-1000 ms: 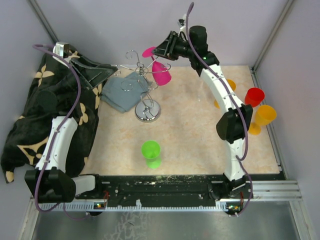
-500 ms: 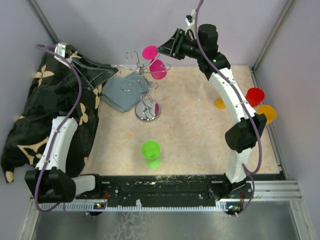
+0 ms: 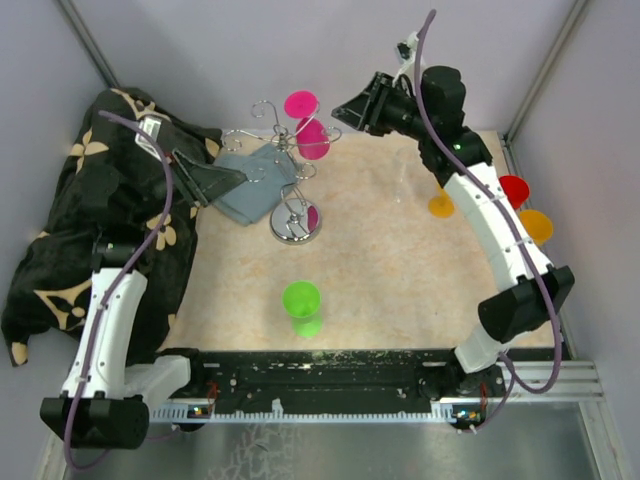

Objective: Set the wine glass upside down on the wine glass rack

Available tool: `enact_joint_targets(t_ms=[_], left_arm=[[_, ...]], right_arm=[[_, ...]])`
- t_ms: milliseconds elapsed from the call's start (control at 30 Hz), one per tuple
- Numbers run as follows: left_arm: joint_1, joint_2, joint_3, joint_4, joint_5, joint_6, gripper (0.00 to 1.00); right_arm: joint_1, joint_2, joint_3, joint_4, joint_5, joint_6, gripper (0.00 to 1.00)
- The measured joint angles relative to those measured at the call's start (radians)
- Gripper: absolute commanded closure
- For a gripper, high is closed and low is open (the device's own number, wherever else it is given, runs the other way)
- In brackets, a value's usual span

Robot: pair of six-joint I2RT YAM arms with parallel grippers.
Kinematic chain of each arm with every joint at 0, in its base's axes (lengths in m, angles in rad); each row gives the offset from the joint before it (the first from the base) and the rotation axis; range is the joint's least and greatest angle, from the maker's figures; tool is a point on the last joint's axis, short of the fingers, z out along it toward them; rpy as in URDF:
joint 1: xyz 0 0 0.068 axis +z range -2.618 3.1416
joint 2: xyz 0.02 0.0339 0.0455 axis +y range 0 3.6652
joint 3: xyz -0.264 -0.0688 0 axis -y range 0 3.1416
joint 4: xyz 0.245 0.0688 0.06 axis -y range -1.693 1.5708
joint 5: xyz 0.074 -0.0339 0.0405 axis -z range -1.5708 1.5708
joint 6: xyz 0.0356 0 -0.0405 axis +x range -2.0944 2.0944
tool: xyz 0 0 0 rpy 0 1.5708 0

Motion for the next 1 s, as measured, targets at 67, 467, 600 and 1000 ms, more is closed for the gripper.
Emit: enact_joint_targets(t_ms=[67,467,600,1000], left_arm=[[-0.013,-0.031,-0.024,-0.096,-0.026,0.07,0.41],[-0.17,-0.209,-0.208,-0.576,-0.264,0.346,0.43],[-0.285,-0.228,-0.209,-0.684,-0.352,0.392,0.45],[-0.453,-0.185,-0.209,-0.914,-0.545,0.449,0.48]], right_arm=[[0.0,-0.048,-0.036,0.004,0.011,-0.009,0.63],[-0.001,-0.179,-0.195,0.016,0.048,-0.026,0.63],[-0.005,-0.183,-0.214,0.015,0.05,-0.027,0.63],[-0.005,-0.212,-0.264,0.031,0.053,-0.029,0.63]])
